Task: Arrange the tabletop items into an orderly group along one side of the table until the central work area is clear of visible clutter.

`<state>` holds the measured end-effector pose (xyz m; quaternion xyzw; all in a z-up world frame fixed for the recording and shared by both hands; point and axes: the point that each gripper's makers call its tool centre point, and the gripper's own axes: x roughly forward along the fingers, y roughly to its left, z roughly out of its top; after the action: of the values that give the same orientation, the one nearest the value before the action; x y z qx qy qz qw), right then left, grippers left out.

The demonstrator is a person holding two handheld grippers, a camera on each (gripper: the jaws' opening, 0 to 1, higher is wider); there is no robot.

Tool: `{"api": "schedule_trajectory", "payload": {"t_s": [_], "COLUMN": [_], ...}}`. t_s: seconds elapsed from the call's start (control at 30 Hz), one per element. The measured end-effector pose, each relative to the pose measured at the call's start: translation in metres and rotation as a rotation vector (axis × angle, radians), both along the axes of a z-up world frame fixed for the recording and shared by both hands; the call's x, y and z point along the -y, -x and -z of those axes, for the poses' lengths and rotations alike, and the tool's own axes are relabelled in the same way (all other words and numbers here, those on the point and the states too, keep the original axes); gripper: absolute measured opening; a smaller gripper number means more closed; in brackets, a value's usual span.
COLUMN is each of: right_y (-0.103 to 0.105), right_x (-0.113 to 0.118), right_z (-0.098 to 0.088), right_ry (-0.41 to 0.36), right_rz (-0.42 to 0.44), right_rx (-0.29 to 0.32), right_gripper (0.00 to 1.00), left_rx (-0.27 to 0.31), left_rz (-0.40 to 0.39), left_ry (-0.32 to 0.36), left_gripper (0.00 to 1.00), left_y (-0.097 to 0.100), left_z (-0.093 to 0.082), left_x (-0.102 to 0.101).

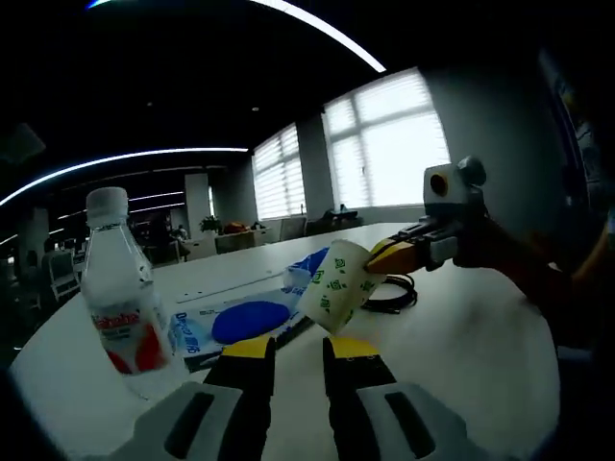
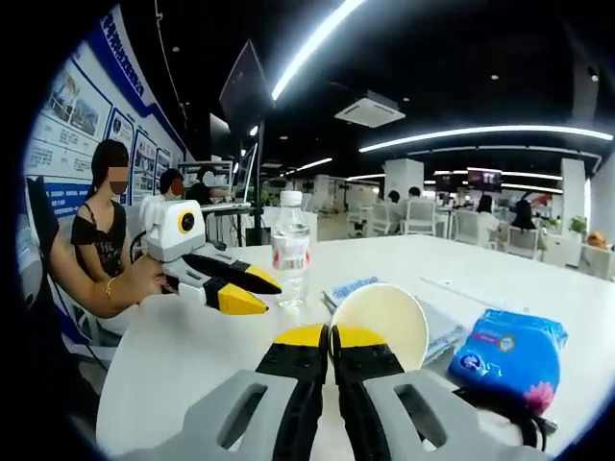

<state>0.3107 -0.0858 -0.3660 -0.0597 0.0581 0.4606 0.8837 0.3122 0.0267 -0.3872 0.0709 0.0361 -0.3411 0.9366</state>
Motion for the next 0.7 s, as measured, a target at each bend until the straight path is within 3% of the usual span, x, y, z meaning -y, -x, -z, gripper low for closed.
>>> {"api": "schedule_trajectory", "payload": {"t_s": [0.23, 0.43, 0.7], "right_y": [0.0, -0.002, -0.005], "right_x": [-0.001, -0.005, -0.025], "right_z": [0.001, 0.007, -0.007], "right_ry": [0.005, 0.017, 0.056], "right_rz": [-0.01, -0.029, -0.057], "right_rx": [-0.002, -0.015, -0.006], "right_gripper": [0.01, 0.01, 0.01], "left_rx": [-0.011, 0.008, 0.038], "left_rz": [-0.046, -0.076, -0.108], "left_ry": [0.051, 0.037, 0.032], "left_gripper": [0.19, 0.19, 0.19], "left_y": [-0.004, -0.009, -0.007], "left_z": [0.01, 0.009, 0.005], "left_x": [-0.015, -0.023, -0.031]}}
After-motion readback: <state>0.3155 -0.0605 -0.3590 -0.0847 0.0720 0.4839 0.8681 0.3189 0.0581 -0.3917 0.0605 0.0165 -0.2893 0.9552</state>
